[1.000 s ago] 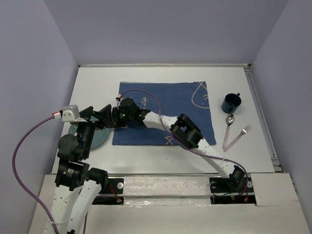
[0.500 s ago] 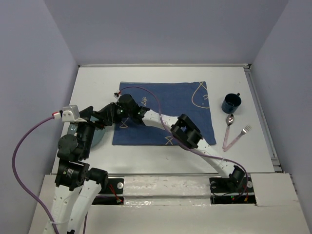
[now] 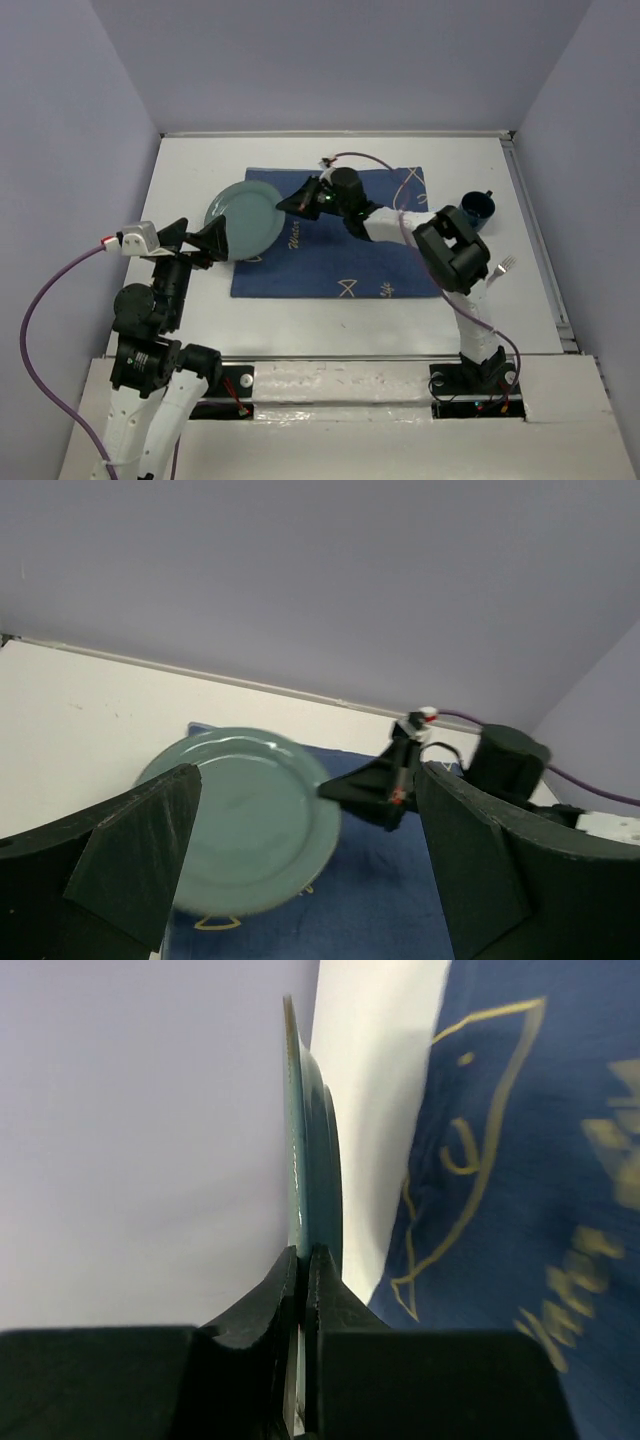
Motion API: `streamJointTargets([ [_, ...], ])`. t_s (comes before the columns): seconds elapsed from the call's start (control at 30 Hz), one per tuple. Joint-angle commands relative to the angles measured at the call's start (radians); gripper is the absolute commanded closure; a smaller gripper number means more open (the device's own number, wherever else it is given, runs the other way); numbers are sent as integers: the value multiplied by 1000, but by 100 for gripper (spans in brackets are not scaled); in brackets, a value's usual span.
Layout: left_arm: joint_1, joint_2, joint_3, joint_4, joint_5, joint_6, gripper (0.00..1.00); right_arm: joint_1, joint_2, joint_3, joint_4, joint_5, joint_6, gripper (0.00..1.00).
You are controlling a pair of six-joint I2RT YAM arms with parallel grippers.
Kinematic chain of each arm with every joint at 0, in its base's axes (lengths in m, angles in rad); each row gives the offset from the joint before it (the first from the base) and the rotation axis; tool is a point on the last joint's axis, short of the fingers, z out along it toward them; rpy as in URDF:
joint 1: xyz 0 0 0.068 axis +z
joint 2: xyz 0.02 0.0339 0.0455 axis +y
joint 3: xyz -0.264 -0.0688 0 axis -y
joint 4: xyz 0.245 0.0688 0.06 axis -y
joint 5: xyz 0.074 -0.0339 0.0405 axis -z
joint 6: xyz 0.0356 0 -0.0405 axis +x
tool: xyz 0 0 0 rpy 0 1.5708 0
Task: Set the dinner table for one person
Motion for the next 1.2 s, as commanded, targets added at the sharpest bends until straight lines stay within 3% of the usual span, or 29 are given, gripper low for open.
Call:
streamJointTargets([
  [0.0, -5, 3, -6, 44, 2, 17, 1, -106, -221, -261, 447, -54, 137, 100],
  [0.17, -5, 22, -9, 42, 21, 16, 1, -215, -397, -502, 535, -64, 139, 100],
  [0.37, -9, 28, -11, 42, 33, 14, 1, -332, -485, -725, 601, -76, 149, 100],
  [0.63, -7, 39, -11, 42, 39, 14, 1, -422, -499, -803, 602, -82, 114, 100],
  [1.17, -7, 51, -11, 42, 47, 14, 1, -432, -366, -809, 641, -96, 111, 100],
])
